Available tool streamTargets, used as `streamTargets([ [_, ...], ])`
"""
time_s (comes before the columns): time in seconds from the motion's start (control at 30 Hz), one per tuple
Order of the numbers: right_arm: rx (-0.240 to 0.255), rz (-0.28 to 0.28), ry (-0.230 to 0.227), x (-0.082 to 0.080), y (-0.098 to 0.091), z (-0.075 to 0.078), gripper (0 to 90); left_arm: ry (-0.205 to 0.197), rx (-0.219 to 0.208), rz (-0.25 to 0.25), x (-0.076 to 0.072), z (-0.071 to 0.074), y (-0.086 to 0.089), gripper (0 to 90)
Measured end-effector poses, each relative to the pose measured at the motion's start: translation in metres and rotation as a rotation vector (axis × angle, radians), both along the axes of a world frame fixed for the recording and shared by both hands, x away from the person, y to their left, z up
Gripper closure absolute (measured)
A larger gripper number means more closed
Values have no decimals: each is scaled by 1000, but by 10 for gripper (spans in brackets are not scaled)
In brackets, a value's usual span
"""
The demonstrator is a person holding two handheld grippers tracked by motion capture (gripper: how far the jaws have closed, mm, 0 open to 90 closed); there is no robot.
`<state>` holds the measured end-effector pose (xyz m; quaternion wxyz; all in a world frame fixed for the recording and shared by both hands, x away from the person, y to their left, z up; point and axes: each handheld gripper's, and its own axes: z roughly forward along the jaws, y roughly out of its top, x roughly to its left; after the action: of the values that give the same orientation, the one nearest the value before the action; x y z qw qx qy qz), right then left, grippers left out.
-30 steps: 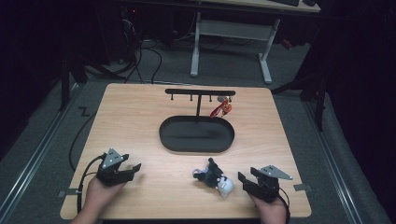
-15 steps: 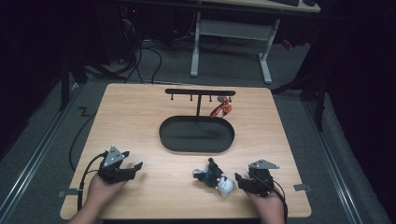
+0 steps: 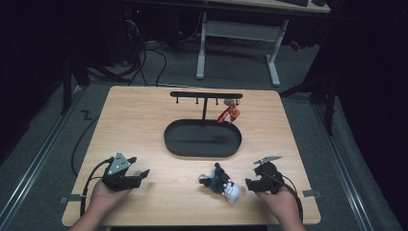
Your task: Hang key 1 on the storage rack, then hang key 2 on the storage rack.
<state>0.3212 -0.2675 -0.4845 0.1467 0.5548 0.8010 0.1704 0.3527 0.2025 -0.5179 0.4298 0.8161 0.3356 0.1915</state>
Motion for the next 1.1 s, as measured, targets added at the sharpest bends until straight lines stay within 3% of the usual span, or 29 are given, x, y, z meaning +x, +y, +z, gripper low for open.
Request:
streamTargets([
  [0.1, -13, 14, 47, 6, 0, 2, 333, -6, 3, -3, 0, 0, -1, 296],
  [0.33, -17, 1, 107, 15, 1, 4, 316, -13, 2, -12, 2, -1, -3, 294],
  [0.5, -73, 48, 174, 17, 8, 7, 297, -14, 13, -20, -2, 0, -3, 290],
  [0.7, -93, 93, 241, 17, 20, 20, 278, -14, 26, -20, -3, -1, -2, 285],
  [0.93, -128, 110, 271, 17, 27, 29, 266, -9, 28, -27, -7, 0, -2, 285],
  [1.1, -109, 141, 233, 9, 40, 50, 231, -11, 30, -27, -8, 0, 0, 285],
])
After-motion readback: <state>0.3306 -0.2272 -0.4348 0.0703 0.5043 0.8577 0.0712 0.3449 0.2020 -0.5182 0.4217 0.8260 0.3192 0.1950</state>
